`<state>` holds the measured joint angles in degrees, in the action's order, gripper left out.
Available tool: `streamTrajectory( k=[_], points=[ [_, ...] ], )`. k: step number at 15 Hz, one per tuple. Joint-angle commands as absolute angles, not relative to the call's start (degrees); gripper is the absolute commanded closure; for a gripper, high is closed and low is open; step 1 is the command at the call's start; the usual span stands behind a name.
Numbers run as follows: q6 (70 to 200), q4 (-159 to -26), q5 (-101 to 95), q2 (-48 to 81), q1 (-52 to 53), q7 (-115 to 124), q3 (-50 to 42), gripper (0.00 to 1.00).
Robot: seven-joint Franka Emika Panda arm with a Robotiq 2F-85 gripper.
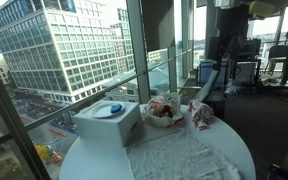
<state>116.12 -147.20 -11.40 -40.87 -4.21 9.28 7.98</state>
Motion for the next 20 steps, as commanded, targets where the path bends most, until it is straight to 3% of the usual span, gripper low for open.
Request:
streamTrajectory(
  k=[1, 13, 20],
  points=[
    [115.87, -146.81, -11.94, -40.78, -3.33, 9.75, 7.28, 0.0],
    [116.6, -146.78, -12.04, -40.58, -3.37, 9.97, 7.46, 0.0],
    [123.29, -144.38, -12.03, -25.53, -5.27, 15.31, 7.01, 0.0]
  ],
)
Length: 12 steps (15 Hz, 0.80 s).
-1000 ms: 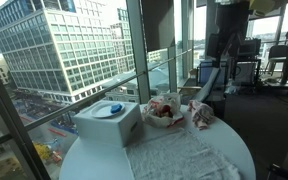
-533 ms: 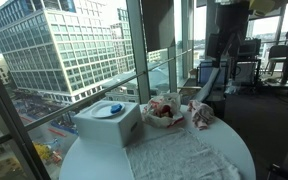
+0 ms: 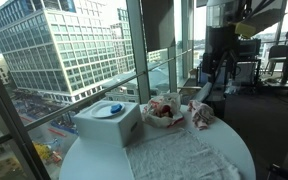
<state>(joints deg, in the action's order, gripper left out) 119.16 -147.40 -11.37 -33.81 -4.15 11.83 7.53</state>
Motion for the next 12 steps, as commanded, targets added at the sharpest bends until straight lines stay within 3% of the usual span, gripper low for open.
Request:
streamTrajectory(
  k=[1, 8, 12],
  points=[
    [125.3, -143.92, -11.59, -22.93, -5.54, 16.4, 6.51, 0.0],
    [141.47, -140.04, -8.57, -4.01, -5.19, 14.68, 0.93, 0.0],
    [144.26, -136.28, -10.23, 6.43, -4.88, 12.14, -1.18, 0.0]
  ],
)
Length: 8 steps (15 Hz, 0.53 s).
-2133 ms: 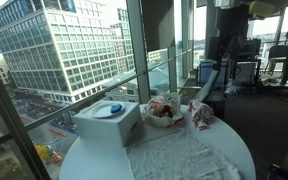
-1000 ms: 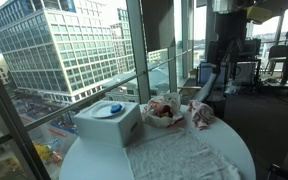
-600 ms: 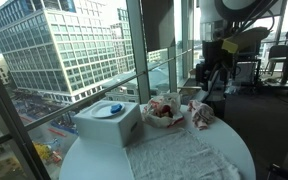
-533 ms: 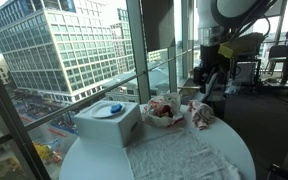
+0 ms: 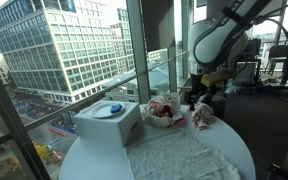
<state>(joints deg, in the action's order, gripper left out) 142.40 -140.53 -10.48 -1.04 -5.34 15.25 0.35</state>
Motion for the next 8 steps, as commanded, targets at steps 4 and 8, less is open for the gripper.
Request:
streamTrajectory(
  k=[4, 8],
  points=[
    [148.35, -136.8, -9.0, 11.72, -4.86, 5.61, -2.35, 0.0],
    [151.42, -136.54, -7.22, 16.76, -5.16, 0.14, -2.23, 0.0]
  ],
)
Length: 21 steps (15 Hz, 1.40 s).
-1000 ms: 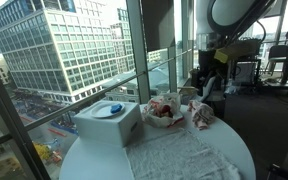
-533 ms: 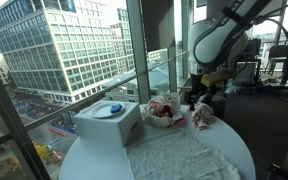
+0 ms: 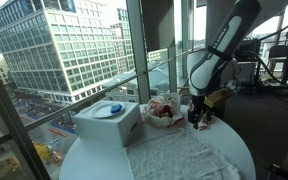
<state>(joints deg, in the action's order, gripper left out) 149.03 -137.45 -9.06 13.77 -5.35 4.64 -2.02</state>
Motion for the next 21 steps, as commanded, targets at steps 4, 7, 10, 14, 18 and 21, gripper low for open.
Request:
streamTrajectory(
  k=[4, 7, 10, 14, 18, 21],
  points=[
    [149.98, -137.23, -7.31, 16.86, -4.17, 1.3, -3.07, 0.0],
    [150.19, -136.64, -7.83, 17.48, -4.0, 1.76, -3.44, 0.0],
    [151.26, -136.74, -4.38, 19.13, -5.74, -2.06, -1.96, 0.0],
    [155.63, -136.07, 1.89, 22.65, -8.46, -8.28, 0.15, 0.0],
    [157.79, -133.07, 6.75, 27.54, -11.65, -12.38, 2.02, 0.0],
    [157.24, -130.26, 6.73, 30.87, -12.68, -12.07, 1.89, 0.0]
  ],
)
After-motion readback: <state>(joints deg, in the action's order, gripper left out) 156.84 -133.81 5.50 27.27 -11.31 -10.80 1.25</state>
